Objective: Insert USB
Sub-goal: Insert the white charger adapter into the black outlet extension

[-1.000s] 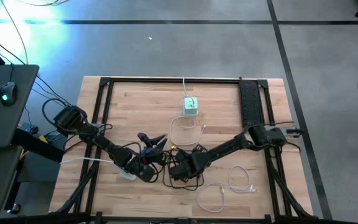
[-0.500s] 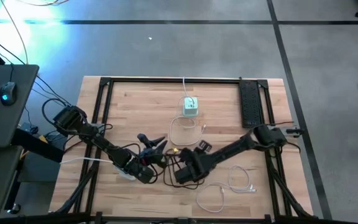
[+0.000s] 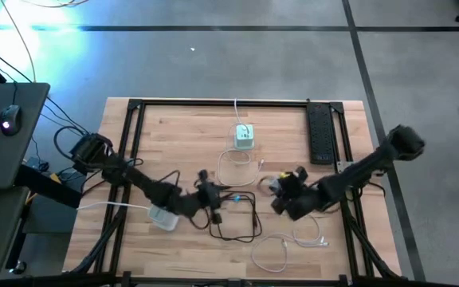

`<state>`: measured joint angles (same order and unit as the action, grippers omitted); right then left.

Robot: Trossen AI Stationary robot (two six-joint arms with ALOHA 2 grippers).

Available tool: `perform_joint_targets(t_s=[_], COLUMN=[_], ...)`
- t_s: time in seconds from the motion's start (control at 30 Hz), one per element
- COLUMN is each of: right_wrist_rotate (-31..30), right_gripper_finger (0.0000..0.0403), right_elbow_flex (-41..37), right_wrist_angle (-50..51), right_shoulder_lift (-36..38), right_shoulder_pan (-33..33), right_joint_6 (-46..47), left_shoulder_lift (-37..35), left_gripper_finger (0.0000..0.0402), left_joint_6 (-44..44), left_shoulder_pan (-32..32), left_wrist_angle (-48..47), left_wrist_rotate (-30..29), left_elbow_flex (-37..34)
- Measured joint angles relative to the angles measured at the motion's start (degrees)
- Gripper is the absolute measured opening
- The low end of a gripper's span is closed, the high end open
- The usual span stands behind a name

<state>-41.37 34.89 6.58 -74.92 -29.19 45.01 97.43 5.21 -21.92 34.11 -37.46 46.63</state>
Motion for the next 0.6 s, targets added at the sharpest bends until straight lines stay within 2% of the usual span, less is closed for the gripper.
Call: perform_joint_targets(t_s=[0.07, 0.13, 0.2, 0.33, 0.4, 0.5, 0.6], right_wrist_rotate=[2.4, 5.6, 7.2, 7.3, 7.8, 11.9, 12.7], right_gripper_finger=[0.0118, 0.0118, 0.0118, 0.0118, 0.0118, 0.0118, 0.0118], right_elbow_flex=[-6.6, -12.1, -15.9, -20.0, -20.8, -20.8, -20.7], right_wrist_angle=[-16.0, -27.9, -35.1, -39.8, -39.7, -39.1, -40.9], right_shoulder_lift=[3.5, 5.9, 7.6, 10.1, 10.4, 10.5, 10.5], right_shoulder_pan=[0.0, 0.2, 1.0, 3.3, 4.6, 7.0, 9.3], right_joint_6=[-13.2, -23.8, -28.4, -30.4, -29.7, -29.2, -24.8], left_shoulder_lift=[0.0, 0.0, 0.1, 1.5, 2.6, 4.8, 7.2], left_gripper_finger=[0.0069, 0.0069, 0.0069, 0.0069, 0.0069, 0.0069, 0.0069], left_joint_6=[-1.2, -1.8, -1.1, -0.3, -0.3, -0.3, 0.5], left_shoulder_pan=[3.6, 7.2, 10.4, 14.7, 15.8, 16.7, 17.1], left_wrist_angle=[1.8, 2.2, 2.1, 3.8, 4.7, 6.5, 8.7], left_wrist_rotate=[4.9, 9.1, 13.9, 20.6, 20.8, 20.7, 20.7], left_elbow_flex=[0.0, 0.0, 0.0, 0.0, 0.0, 0.0, 0.0])
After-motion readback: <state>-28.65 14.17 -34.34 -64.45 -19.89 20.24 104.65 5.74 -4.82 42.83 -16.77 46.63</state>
